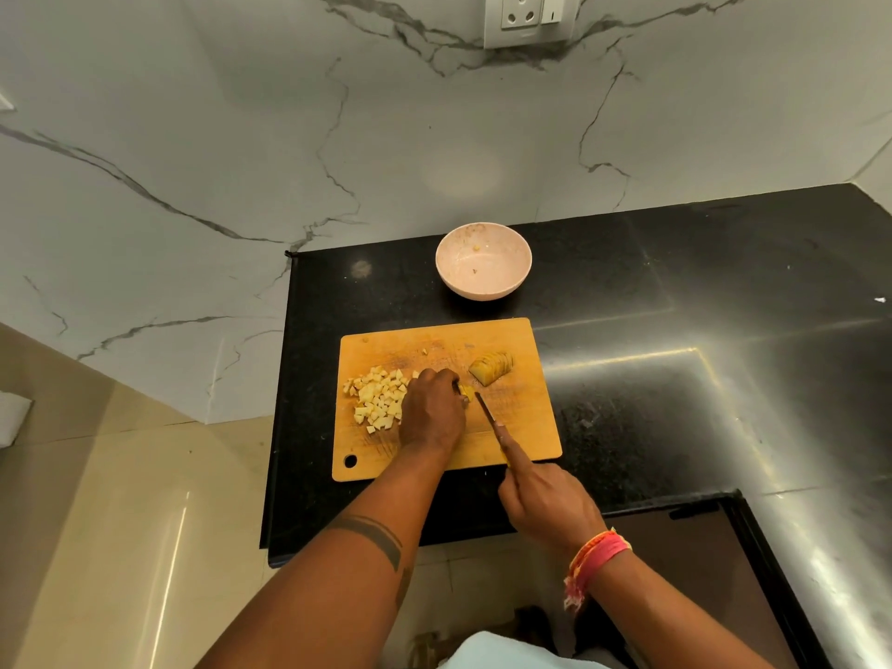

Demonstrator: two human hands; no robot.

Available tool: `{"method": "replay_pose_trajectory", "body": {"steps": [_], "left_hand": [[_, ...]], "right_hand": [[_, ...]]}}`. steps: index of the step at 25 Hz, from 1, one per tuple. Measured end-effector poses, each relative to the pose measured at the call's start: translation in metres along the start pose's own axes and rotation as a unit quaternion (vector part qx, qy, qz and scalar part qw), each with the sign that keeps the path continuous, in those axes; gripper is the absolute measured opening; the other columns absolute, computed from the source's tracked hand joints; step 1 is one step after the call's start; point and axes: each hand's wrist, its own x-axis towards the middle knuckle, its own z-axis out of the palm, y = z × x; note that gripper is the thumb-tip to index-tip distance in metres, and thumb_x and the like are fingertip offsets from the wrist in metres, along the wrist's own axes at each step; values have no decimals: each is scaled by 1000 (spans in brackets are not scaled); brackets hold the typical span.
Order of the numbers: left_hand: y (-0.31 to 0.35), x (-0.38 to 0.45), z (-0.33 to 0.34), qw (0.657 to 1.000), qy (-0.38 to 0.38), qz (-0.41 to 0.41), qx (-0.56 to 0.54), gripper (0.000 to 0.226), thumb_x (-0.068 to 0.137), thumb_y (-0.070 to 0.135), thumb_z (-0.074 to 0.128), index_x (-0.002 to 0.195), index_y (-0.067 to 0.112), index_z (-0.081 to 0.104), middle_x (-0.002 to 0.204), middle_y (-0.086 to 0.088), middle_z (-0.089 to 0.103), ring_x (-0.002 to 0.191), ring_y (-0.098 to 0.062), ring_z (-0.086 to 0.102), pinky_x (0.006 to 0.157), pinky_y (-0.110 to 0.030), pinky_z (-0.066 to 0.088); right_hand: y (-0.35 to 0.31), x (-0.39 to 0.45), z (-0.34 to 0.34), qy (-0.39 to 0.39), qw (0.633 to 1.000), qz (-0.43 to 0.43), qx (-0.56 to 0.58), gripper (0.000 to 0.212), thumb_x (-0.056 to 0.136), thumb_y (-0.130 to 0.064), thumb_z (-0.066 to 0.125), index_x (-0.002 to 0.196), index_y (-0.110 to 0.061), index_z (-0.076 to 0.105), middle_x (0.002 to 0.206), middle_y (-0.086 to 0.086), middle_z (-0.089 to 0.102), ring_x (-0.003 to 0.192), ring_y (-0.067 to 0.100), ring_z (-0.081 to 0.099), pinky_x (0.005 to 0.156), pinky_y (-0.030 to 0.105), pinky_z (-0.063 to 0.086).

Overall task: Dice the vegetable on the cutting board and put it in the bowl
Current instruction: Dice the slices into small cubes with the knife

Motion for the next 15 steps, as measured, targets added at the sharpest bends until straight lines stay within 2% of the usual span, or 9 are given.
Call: {"method": "replay_pose_trajectory", "body": {"steps": [4, 9, 12, 15], "left_hand": [[9, 1, 7, 999, -4, -8, 37, 52, 93, 54, 62, 135, 22, 56, 130, -3, 52, 120, -24, 49, 100, -39, 47], [2, 5, 5, 992, -15, 102, 72, 30, 103, 26, 52, 132, 23, 60, 128, -1, 53, 114, -22, 48, 96, -35, 47], [-9, 10, -3, 982, -42, 167, 82, 29, 103, 19, 50, 128, 25, 64, 127, 4, 57, 113, -19, 48, 93, -33, 46], [-15, 8, -5, 992, -40, 118, 17, 37, 101, 17, 56, 138, 21, 58, 133, 2, 52, 124, -20, 46, 102, -34, 46]], "right_hand": [[11, 0, -12, 47, 998, 9, 30, 70, 103, -32, 37, 161, -39, -2, 58, -4, 52, 48, 16, 49, 46, 34, 36], [15, 6, -15, 26, 999, -3, 24, 67, 103, -33, 36, 160, -39, 0, 61, -2, 56, 49, 17, 51, 47, 37, 38], [6, 9, -10, 21, 999, -11, 23, 68, 103, -33, 36, 160, -39, 0, 62, -2, 56, 50, 17, 52, 46, 34, 37], [-4, 11, -2, 10, 1000, 15, 7, 71, 102, -33, 35, 160, -36, -6, 66, -1, 57, 54, 19, 55, 51, 39, 47]]}}
